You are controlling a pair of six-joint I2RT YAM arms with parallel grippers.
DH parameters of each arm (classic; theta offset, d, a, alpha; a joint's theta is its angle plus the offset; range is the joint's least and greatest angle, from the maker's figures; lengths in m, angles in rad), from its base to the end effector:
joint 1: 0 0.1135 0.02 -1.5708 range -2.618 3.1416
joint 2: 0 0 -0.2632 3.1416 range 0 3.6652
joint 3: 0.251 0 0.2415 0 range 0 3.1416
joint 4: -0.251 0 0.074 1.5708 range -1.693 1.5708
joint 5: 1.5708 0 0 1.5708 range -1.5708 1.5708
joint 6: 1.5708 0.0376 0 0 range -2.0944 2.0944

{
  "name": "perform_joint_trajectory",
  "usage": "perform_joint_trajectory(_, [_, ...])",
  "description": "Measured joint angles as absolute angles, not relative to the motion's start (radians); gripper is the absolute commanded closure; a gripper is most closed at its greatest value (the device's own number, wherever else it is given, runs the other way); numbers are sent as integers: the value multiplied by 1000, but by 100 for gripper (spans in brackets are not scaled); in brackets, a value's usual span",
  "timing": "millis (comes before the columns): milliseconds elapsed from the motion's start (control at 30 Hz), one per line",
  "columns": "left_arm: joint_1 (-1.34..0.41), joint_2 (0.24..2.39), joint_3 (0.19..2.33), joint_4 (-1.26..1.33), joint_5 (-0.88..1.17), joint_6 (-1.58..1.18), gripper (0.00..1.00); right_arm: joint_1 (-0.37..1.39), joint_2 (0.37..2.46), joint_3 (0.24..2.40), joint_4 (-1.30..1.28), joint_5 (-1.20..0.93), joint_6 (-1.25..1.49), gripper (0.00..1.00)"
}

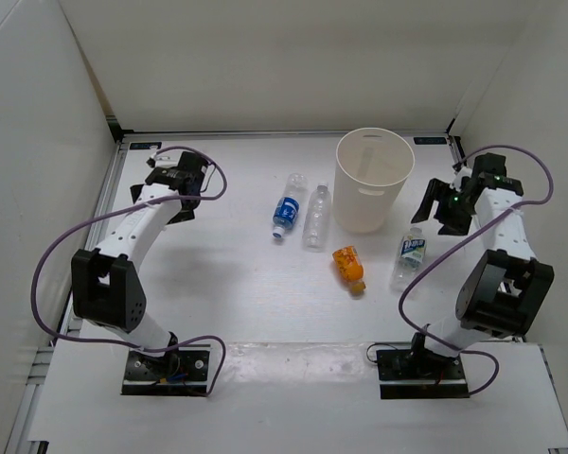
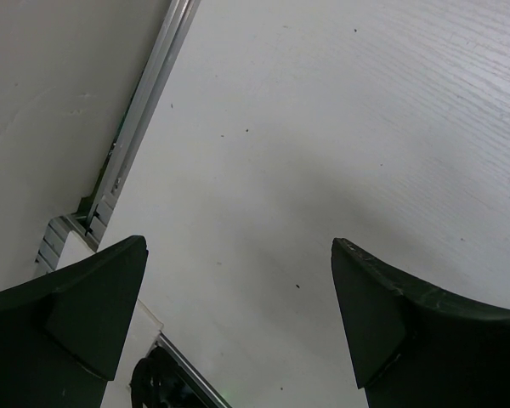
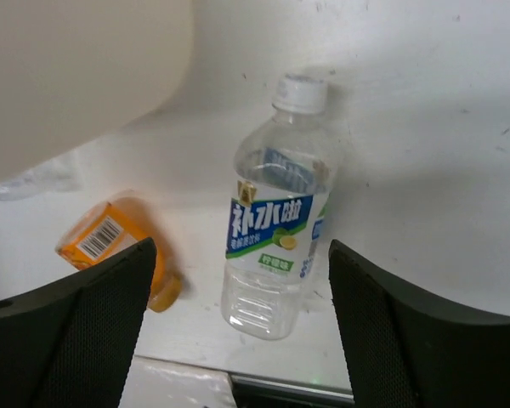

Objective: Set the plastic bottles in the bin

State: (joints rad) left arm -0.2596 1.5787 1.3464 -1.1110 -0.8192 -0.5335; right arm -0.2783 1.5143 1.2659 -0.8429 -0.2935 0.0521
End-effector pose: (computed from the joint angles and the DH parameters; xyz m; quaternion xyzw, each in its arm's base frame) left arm 0.2835 -0.0469 0.2841 -0.1692 0.8967 0.3247 0.2489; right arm 0.2889 -0.0712 0.2793 0.1238 0.9536 0.1146 0.2494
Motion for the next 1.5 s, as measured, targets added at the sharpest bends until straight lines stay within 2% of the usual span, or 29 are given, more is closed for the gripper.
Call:
perform_joint_trajectory(367, [-259, 1571, 1291, -1129, -822, -558, 0, -243, 1628, 1253, -938, -272, 18, 16])
perform_joint_trajectory(633, [-260, 1555, 1291, -1168, -829, -574, 0, -202, 1777, 1252, -977, -244, -22, 21])
perform_joint_trajectory(767, [-260, 1543, 1290, -1204, -835, -607, 0, -187, 1835, 1275, -1003, -223, -35, 30])
perform_joint_trajectory(833, [-260, 1534, 1285, -1218, -839, -629, 0, -186, 1848, 1296, -1016, -209, -38, 42])
perform_joint_trajectory(900, [-260, 1528, 1282, -1238, -842, -649, 0, -187, 1853, 1312, -1021, -200, -36, 50])
perform_joint_trajectory(1233, [-260, 1531, 1290, -1260, -855, -664, 0, -225, 1819, 1330, -1023, -214, -25, 67])
perform_joint_trajectory(1333, [-260, 1553, 1325, -1250, -856, -642, 0, -237, 1767, 1366, -1031, -220, -20, 82])
perform_joint_trajectory(1367, [-261, 1566, 1344, -1245, -856, -633, 0, -241, 1747, 1393, -1035, -222, -18, 92])
perform_joint_trajectory(1467, [-263, 1597, 1380, -1214, -854, -610, 0, -258, 1695, 1480, -1034, -224, -8, 100])
perform_joint_trajectory(1500, [-264, 1605, 1387, -1195, -850, -599, 0, -267, 1681, 1522, -1038, -223, -2, 100])
